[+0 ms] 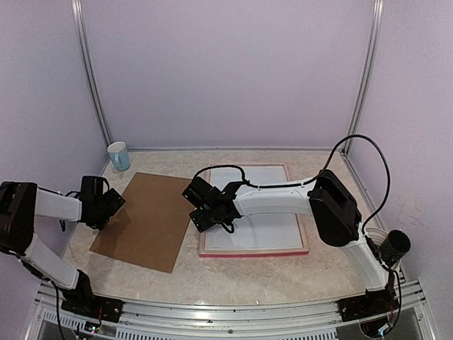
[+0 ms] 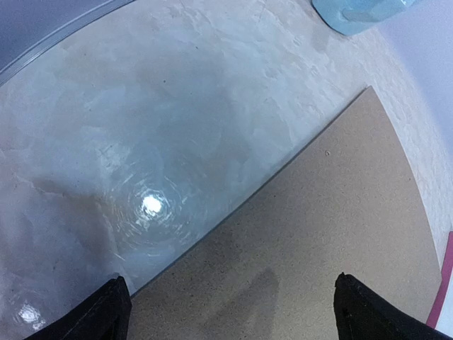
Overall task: Put the photo into the frame
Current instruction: Move the frame body to the center of the board, then move the backboard to the frame body, then turn over the backboard at the center of the board.
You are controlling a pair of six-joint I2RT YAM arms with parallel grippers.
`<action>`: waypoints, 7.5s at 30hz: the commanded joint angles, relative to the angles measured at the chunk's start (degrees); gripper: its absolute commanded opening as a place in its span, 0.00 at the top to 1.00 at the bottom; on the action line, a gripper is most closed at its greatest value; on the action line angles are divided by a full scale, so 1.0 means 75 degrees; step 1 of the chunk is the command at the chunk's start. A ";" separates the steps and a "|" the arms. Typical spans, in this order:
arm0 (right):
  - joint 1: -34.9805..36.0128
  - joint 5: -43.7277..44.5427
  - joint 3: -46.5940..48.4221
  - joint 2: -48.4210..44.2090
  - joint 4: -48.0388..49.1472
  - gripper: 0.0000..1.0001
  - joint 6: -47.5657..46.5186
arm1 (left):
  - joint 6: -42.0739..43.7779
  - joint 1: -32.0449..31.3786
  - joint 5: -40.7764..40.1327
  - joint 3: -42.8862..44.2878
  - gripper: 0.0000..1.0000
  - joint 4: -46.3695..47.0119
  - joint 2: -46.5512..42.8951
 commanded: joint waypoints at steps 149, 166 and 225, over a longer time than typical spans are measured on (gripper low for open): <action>-0.3555 -0.7612 -0.5712 -0.3678 0.4134 0.19 0.4065 | -0.0644 -0.4659 0.0058 -0.0568 0.07 0.2072 0.0670; -0.3620 -0.7799 -0.5869 -0.3573 0.4161 0.19 0.3950 | -0.0709 -0.4785 -0.0005 -0.0562 0.07 0.2014 0.0614; -0.3469 -0.8982 -0.5103 -0.3933 0.4182 0.21 0.3412 | -0.0703 -0.5046 0.0226 -0.0482 0.07 0.2256 0.0910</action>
